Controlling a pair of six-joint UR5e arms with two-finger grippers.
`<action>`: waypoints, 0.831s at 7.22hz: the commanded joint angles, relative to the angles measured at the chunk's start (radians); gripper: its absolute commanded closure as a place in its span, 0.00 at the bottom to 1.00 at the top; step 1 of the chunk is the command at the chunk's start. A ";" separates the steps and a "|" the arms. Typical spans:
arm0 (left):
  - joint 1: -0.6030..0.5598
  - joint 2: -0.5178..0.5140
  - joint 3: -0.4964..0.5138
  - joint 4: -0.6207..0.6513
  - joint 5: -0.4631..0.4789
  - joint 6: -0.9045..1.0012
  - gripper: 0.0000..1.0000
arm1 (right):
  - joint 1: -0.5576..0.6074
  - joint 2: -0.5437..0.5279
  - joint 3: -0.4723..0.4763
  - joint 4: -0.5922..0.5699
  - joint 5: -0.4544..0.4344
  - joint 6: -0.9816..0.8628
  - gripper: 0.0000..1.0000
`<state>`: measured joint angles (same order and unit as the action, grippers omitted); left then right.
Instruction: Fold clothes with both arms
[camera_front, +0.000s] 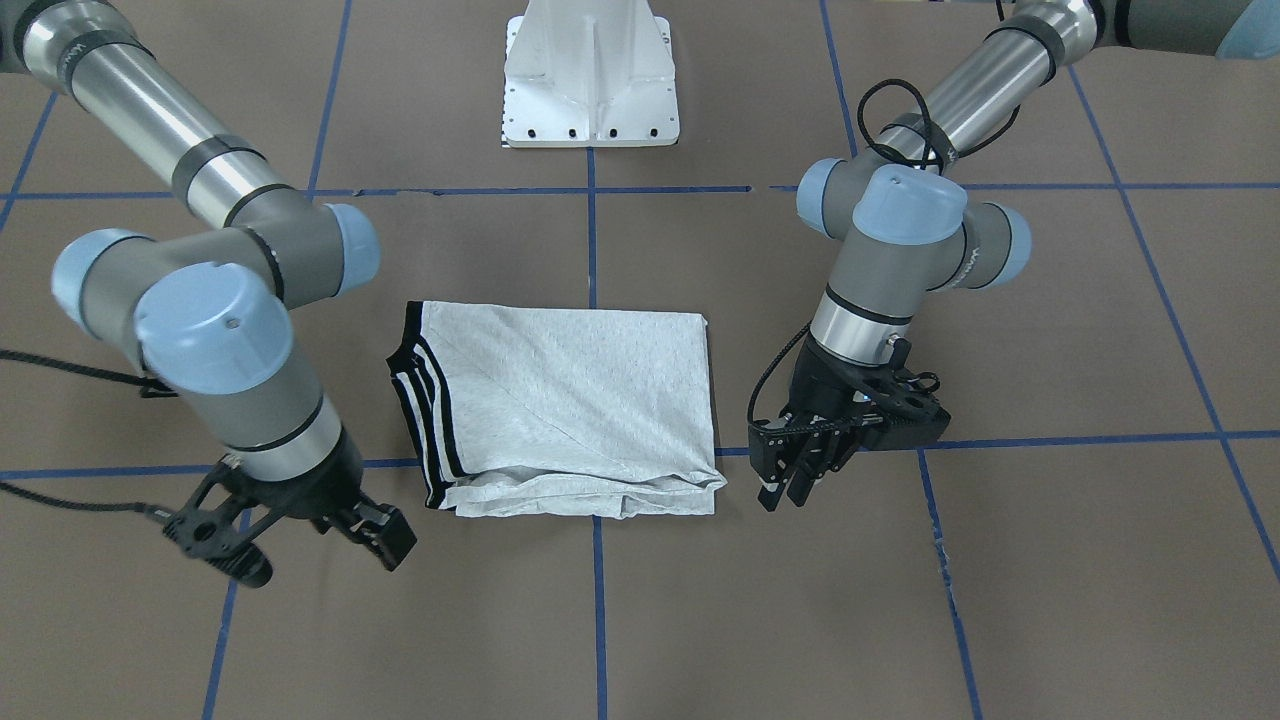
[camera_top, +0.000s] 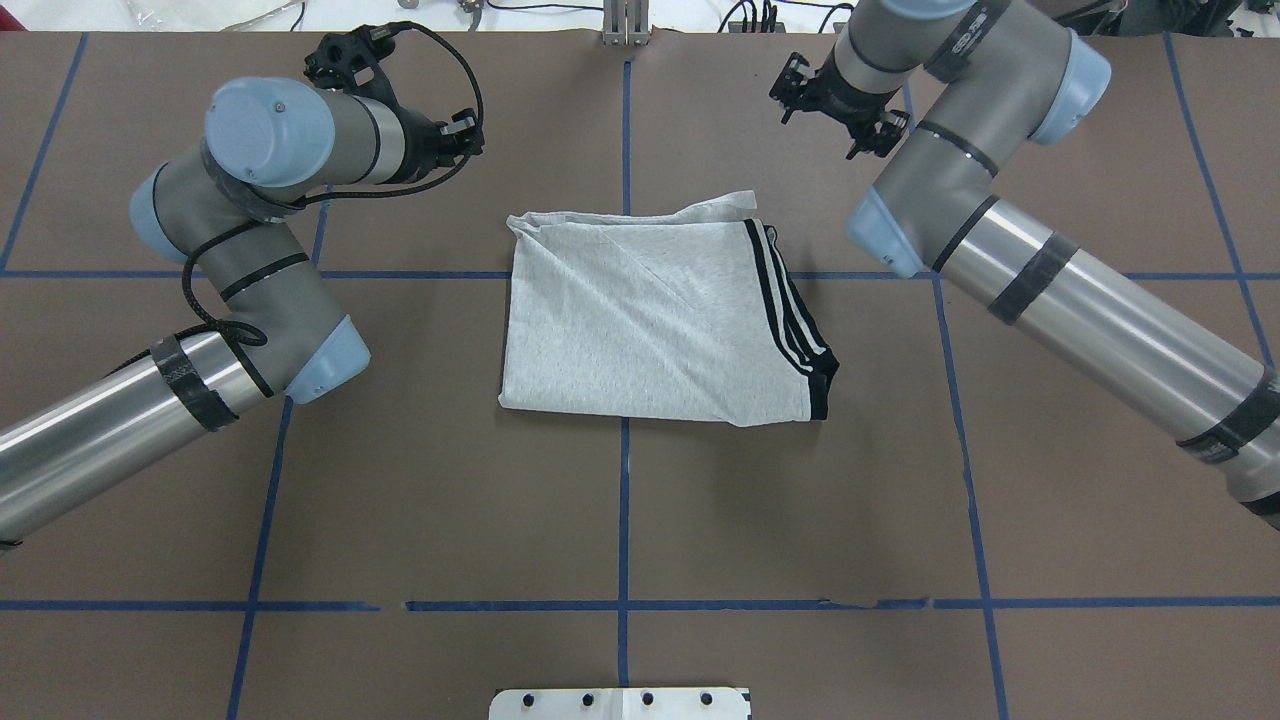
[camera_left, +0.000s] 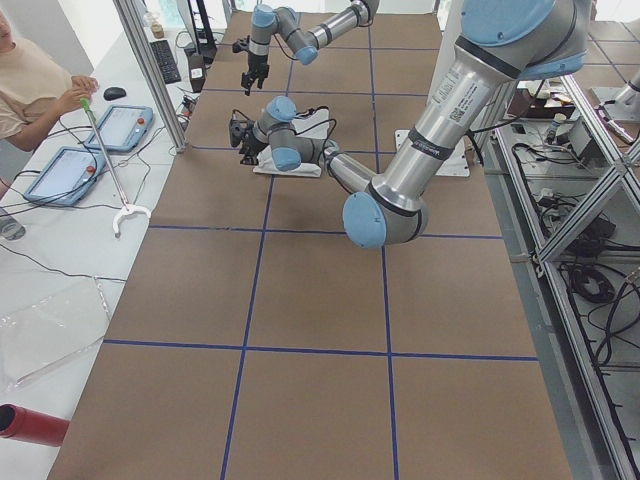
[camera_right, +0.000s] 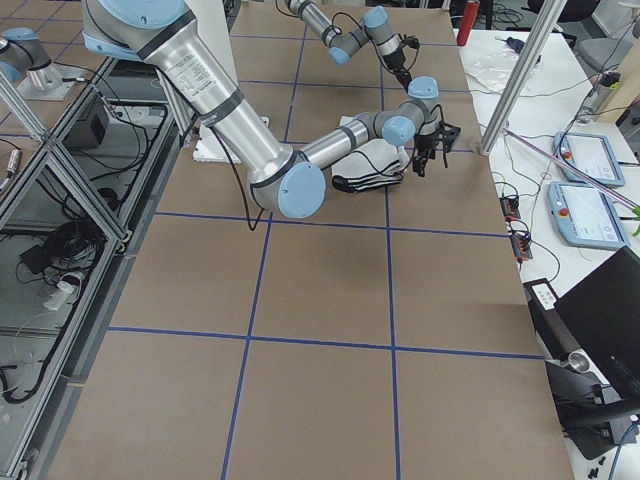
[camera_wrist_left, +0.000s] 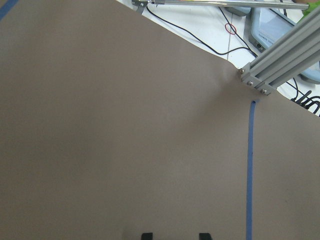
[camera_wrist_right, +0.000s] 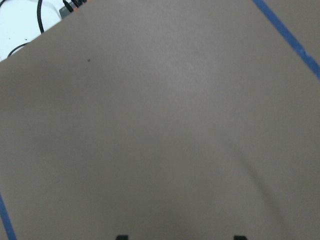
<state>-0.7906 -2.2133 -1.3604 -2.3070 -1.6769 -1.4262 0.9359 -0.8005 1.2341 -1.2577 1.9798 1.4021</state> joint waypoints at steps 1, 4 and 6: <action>-0.060 0.013 0.004 -0.005 -0.036 0.160 0.57 | 0.091 -0.052 -0.019 0.003 0.057 -0.214 0.00; -0.345 0.157 -0.072 0.012 -0.466 0.571 0.52 | 0.288 -0.196 -0.018 -0.008 0.178 -0.725 0.00; -0.526 0.307 -0.123 0.024 -0.614 0.897 0.51 | 0.427 -0.305 -0.007 -0.008 0.308 -0.912 0.00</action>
<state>-1.2080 -1.9893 -1.4592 -2.2930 -2.1964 -0.7317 1.2687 -1.0302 1.2180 -1.2651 2.1975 0.6159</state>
